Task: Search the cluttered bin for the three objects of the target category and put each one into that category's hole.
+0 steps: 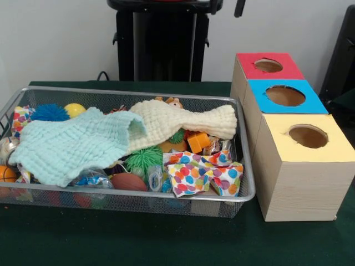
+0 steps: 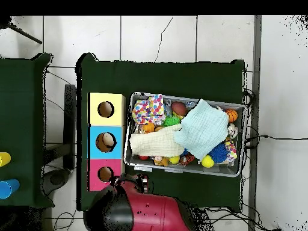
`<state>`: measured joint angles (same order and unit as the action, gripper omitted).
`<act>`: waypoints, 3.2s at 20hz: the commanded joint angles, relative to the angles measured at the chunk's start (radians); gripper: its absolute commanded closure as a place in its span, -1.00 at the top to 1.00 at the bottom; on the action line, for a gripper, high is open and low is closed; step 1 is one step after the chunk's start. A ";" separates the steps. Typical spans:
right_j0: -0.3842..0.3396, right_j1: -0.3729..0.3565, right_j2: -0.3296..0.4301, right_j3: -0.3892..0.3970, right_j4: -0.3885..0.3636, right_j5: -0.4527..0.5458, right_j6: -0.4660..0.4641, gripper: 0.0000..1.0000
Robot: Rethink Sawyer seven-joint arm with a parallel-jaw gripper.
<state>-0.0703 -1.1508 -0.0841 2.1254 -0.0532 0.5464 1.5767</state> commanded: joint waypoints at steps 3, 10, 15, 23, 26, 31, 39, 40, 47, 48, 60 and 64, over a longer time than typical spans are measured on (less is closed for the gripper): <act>-0.078 0.097 0.008 -0.103 -0.064 -0.098 0.119 1.00; -0.060 0.169 -0.013 -0.188 -0.067 -0.183 0.177 1.00; -0.036 0.207 -0.039 -0.209 -0.052 -0.263 0.207 1.00; -0.067 0.298 0.002 -0.204 -0.021 -0.387 0.196 1.00; -0.065 0.329 -0.003 -0.220 -0.022 -0.419 0.190 1.00; -0.080 0.371 0.004 -0.232 -0.020 -0.507 0.197 1.00; -0.093 0.416 0.014 -0.258 -0.012 -0.598 0.196 1.00; -0.092 0.422 0.015 -0.260 -0.010 -0.609 0.197 1.00; -0.103 0.425 0.041 -0.247 0.004 -0.638 0.209 1.00; -0.100 0.418 0.041 -0.249 0.015 -0.611 0.206 1.00; -0.088 0.442 0.042 -0.379 0.075 -0.427 0.148 1.00; -0.094 0.456 0.042 -0.401 0.058 -0.460 0.138 1.00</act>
<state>-0.1413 -0.7481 -0.1049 1.8163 -0.0205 0.0407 1.5767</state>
